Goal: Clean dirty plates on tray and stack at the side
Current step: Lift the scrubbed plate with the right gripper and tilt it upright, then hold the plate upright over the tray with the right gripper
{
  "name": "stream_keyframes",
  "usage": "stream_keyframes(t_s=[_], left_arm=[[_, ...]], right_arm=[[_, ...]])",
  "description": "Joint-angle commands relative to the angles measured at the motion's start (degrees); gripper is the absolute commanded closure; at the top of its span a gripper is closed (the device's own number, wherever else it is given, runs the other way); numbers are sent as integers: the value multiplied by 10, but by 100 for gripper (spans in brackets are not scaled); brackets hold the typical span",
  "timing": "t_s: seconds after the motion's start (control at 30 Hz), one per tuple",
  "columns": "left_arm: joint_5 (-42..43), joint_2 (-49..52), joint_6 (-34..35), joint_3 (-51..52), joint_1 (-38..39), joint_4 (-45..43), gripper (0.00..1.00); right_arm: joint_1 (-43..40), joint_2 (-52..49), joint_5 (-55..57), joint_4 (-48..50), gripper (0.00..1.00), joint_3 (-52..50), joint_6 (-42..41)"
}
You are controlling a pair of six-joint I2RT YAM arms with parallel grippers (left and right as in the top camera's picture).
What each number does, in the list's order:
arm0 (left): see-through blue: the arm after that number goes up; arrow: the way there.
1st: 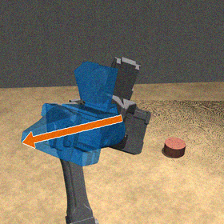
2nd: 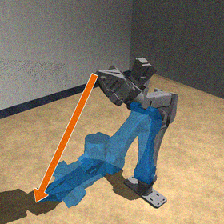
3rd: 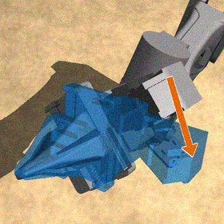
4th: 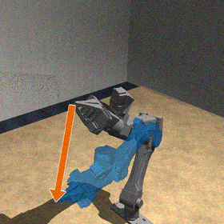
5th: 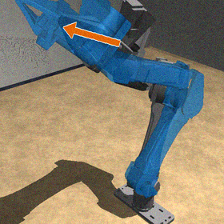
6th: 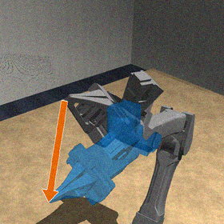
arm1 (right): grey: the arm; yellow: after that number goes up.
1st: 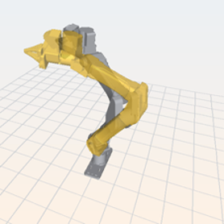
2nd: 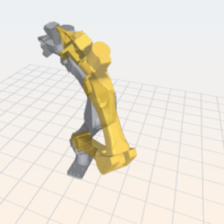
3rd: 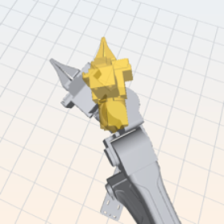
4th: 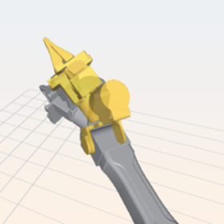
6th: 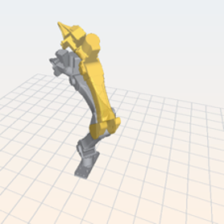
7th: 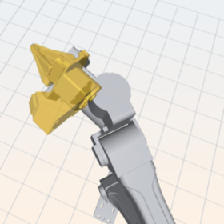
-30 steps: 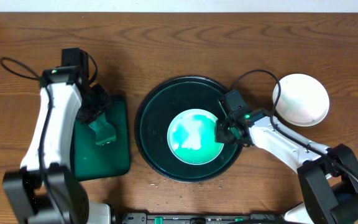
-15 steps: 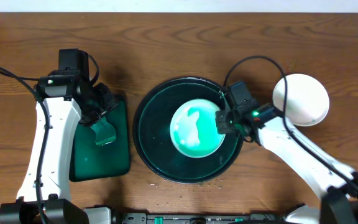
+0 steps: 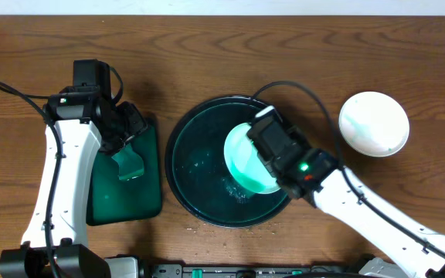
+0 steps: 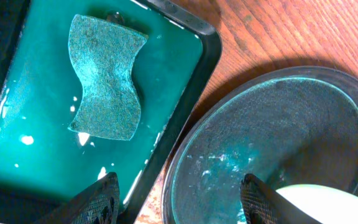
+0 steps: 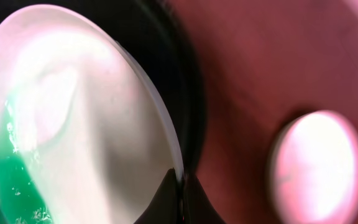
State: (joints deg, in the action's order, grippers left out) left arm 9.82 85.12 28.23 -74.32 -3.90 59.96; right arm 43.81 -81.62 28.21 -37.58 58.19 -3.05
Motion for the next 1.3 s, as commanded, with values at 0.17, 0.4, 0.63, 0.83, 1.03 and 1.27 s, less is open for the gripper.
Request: stream_keyframes(t_s=[0.17,0.4,0.63,0.83,1.03,1.27], left_arm=[[-4,7,-8,2,1,-3,36],[-4,7,-8,2,1,-5,36],[-5,7,-8,2,1,-5,36],[-4,7,-8,2,1,-4,35],[-4,7,-8,3,1,-4,35],[-4,7,-8,4,1,-5,35]], right_arm=[[109,12,377,97,99,9,233],[169,12,475,257,99,9,495],[228,11,513,299,99,9,637],[238,11,527,299,99,9,668],[238,11,528,299,99,9,674],[238,11,528,299,99,9,674]])
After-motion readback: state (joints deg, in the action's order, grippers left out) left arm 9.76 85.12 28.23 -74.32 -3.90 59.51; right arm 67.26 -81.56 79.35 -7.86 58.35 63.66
